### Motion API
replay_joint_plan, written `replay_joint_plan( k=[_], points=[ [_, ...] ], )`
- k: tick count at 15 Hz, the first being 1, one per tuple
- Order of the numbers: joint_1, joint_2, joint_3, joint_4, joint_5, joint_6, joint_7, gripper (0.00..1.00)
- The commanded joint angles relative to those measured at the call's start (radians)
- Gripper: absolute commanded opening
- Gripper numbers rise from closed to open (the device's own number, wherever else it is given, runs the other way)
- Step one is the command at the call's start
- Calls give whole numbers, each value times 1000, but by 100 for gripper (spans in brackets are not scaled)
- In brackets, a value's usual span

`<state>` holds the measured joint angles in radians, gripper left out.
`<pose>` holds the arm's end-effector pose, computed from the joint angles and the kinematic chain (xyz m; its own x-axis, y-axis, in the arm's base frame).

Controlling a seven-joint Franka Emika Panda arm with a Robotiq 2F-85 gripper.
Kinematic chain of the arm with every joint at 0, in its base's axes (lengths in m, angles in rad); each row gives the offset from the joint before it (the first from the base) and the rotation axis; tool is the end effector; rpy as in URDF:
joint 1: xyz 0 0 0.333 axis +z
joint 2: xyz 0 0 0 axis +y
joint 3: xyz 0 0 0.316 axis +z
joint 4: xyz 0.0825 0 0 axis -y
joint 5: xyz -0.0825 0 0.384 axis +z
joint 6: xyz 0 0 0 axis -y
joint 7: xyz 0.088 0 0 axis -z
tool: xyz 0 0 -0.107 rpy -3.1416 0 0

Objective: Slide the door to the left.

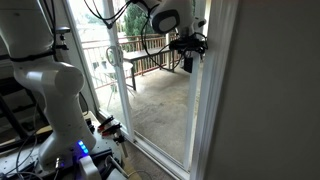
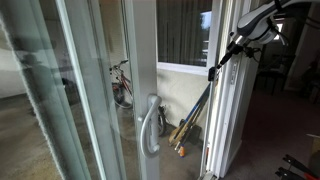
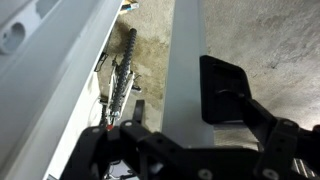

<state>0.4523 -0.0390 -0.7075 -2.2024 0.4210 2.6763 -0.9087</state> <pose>0.5414 -0.1570 0.4480 0.7929 0.2914 0.5352 0.2823 -0.9540 0.1012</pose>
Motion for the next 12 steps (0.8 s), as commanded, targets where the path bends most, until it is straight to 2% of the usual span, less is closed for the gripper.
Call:
replay_joint_plan(
  k=[1,5,10,11,12],
  points=[
    [-2,8,-16,54,43,-58,-115,100],
    [0,11,-24,78,40,-104,-172,100],
    [5,-12,-16,48,21,-128,-214,100],
    [-168,-9,160,47,30,-133,-218,100],
    [-193,-6,190,49,37,-128,-221,100]
  ],
)
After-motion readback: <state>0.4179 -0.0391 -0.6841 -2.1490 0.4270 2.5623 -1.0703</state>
